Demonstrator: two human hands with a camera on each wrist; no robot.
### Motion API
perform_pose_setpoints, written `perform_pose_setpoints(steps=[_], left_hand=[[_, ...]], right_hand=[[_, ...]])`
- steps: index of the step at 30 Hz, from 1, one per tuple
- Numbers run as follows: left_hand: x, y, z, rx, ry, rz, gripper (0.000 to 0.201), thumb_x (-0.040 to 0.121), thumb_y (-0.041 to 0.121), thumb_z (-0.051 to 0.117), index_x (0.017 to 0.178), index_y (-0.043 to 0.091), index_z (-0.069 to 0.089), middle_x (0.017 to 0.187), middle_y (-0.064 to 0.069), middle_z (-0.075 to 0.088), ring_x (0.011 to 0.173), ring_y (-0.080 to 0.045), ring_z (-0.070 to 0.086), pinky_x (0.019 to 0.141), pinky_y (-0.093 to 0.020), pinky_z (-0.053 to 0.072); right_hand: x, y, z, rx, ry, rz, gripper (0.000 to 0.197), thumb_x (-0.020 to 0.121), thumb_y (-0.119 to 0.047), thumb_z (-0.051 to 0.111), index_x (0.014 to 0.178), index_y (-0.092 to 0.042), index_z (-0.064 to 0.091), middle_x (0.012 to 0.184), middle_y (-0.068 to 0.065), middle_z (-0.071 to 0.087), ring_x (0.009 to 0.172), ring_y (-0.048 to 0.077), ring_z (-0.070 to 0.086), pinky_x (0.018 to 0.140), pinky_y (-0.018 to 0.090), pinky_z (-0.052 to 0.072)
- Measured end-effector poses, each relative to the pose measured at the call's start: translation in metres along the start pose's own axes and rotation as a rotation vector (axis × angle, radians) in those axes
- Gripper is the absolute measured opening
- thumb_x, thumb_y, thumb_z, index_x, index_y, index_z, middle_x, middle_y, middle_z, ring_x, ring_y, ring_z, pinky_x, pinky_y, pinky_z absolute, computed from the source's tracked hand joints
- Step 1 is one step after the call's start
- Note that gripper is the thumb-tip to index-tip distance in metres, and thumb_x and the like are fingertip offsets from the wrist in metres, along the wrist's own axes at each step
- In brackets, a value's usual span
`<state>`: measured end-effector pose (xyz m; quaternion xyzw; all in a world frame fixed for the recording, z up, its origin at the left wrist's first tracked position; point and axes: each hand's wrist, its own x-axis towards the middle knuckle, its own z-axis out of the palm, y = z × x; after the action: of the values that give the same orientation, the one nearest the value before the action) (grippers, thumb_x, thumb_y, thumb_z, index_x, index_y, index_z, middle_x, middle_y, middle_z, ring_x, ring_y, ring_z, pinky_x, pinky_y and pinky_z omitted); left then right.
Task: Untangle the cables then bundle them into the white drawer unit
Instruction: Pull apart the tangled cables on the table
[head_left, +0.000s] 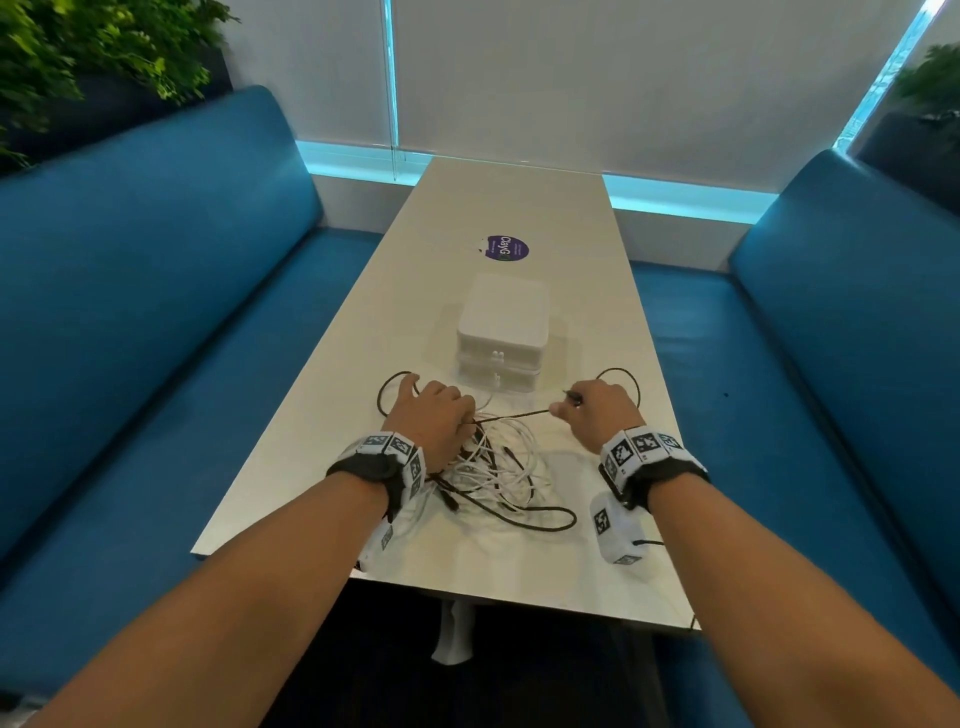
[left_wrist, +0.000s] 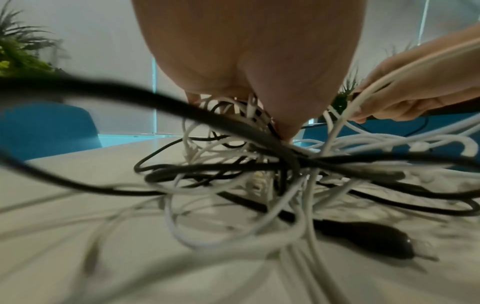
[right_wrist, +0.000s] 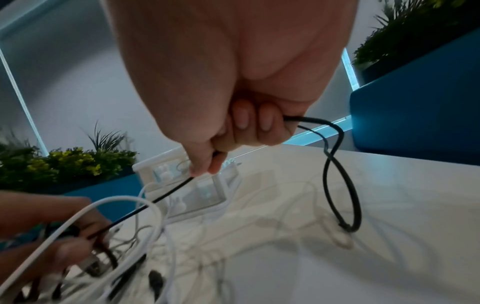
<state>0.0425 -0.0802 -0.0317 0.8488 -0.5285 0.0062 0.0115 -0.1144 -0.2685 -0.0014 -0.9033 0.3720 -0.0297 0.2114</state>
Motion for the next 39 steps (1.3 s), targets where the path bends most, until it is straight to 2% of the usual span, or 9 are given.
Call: perform_pose_setpoints(steps=[3, 5, 7, 12, 16, 19, 25, 34, 39], left_hand=[[0.003, 0.008, -0.001, 0.094, 0.001, 0.039, 0.025, 0.103, 0.033, 0.037, 0.115, 0.030, 0.059, 0.117, 0.004, 0.060, 0.123, -0.021, 0.047, 0.116, -0.055, 0.013], [0.004, 0.013, -0.001, 0.123, 0.001, 0.045, 0.028, 0.102, 0.032, 0.037, 0.116, 0.029, 0.060, 0.118, 0.003, 0.060, 0.123, -0.022, 0.047, 0.116, -0.056, 0.012], [0.004, 0.017, -0.002, 0.160, -0.005, 0.053, 0.030, 0.101, 0.032, 0.036, 0.117, 0.026, 0.060, 0.118, 0.002, 0.061, 0.122, -0.023, 0.048, 0.115, -0.057, 0.013], [0.007, 0.029, -0.011, 0.277, 0.002, 0.115, 0.029, 0.096, 0.027, 0.045, 0.120, 0.019, 0.059, 0.120, -0.002, 0.061, 0.122, -0.026, 0.049, 0.116, -0.057, 0.013], [0.011, 0.036, -0.009, 0.264, 0.055, 0.182, 0.036, 0.089, 0.015, 0.052, 0.124, 0.014, 0.058, 0.132, -0.003, 0.049, 0.128, -0.024, 0.043, 0.118, -0.050, 0.015], [0.012, 0.040, -0.005, 0.189, 0.063, 0.201, 0.034, 0.089, 0.010, 0.049, 0.123, 0.012, 0.053, 0.126, -0.006, 0.050, 0.121, -0.026, 0.045, 0.116, -0.045, 0.020], [0.009, 0.029, 0.002, 0.114, 0.096, 0.130, 0.030, 0.101, 0.036, 0.042, 0.112, 0.016, 0.061, 0.117, -0.004, 0.057, 0.118, -0.025, 0.048, 0.117, -0.049, 0.018], [0.005, 0.019, 0.001, 0.148, 0.061, 0.139, 0.024, 0.100, 0.030, 0.046, 0.115, 0.023, 0.064, 0.119, 0.002, 0.061, 0.122, -0.023, 0.049, 0.117, -0.052, 0.016], [0.016, 0.032, -0.007, 0.233, 0.000, 0.133, 0.024, 0.100, 0.030, 0.050, 0.114, 0.026, 0.069, 0.117, -0.001, 0.063, 0.119, -0.026, 0.051, 0.113, -0.055, 0.021]], right_hand=[[-0.008, -0.008, 0.005, -0.064, 0.047, -0.034, 0.027, 0.097, -0.040, 0.057, 0.106, -0.015, 0.060, 0.101, 0.012, 0.065, 0.088, 0.032, 0.063, 0.075, 0.038, 0.053], [-0.013, -0.015, 0.010, -0.087, 0.064, -0.109, 0.035, 0.098, -0.041, 0.053, 0.124, -0.019, 0.049, 0.103, 0.013, 0.063, 0.092, 0.034, 0.063, 0.079, 0.043, 0.054], [-0.015, -0.020, 0.015, -0.111, 0.041, -0.177, 0.036, 0.099, -0.043, 0.050, 0.130, -0.024, 0.044, 0.101, 0.012, 0.065, 0.091, 0.034, 0.063, 0.078, 0.043, 0.054], [-0.015, -0.031, 0.028, -0.154, -0.059, -0.234, 0.022, 0.099, -0.042, 0.048, 0.116, -0.033, 0.060, 0.103, 0.009, 0.067, 0.091, 0.031, 0.064, 0.076, 0.038, 0.054], [-0.013, -0.034, 0.033, -0.129, -0.092, -0.254, 0.023, 0.098, -0.043, 0.050, 0.112, -0.029, 0.062, 0.100, 0.008, 0.070, 0.090, 0.030, 0.064, 0.078, 0.042, 0.055], [-0.014, -0.034, 0.034, -0.076, -0.119, -0.258, 0.023, 0.098, -0.039, 0.053, 0.110, -0.023, 0.065, 0.099, 0.008, 0.071, 0.092, 0.030, 0.065, 0.080, 0.043, 0.054], [-0.013, -0.026, 0.027, -0.034, -0.130, -0.237, 0.022, 0.099, -0.038, 0.054, 0.101, -0.017, 0.062, 0.089, 0.010, 0.067, 0.083, 0.029, 0.061, 0.075, 0.040, 0.052], [-0.011, 0.005, 0.010, -0.176, -0.088, -0.068, 0.024, 0.101, -0.038, 0.050, 0.107, -0.016, 0.058, 0.098, 0.010, 0.064, 0.086, 0.030, 0.062, 0.080, 0.041, 0.054], [-0.020, -0.014, 0.020, -0.306, -0.044, -0.195, 0.028, 0.102, -0.040, 0.042, 0.123, -0.022, 0.048, 0.103, 0.013, 0.062, 0.090, 0.036, 0.062, 0.075, 0.042, 0.053]])
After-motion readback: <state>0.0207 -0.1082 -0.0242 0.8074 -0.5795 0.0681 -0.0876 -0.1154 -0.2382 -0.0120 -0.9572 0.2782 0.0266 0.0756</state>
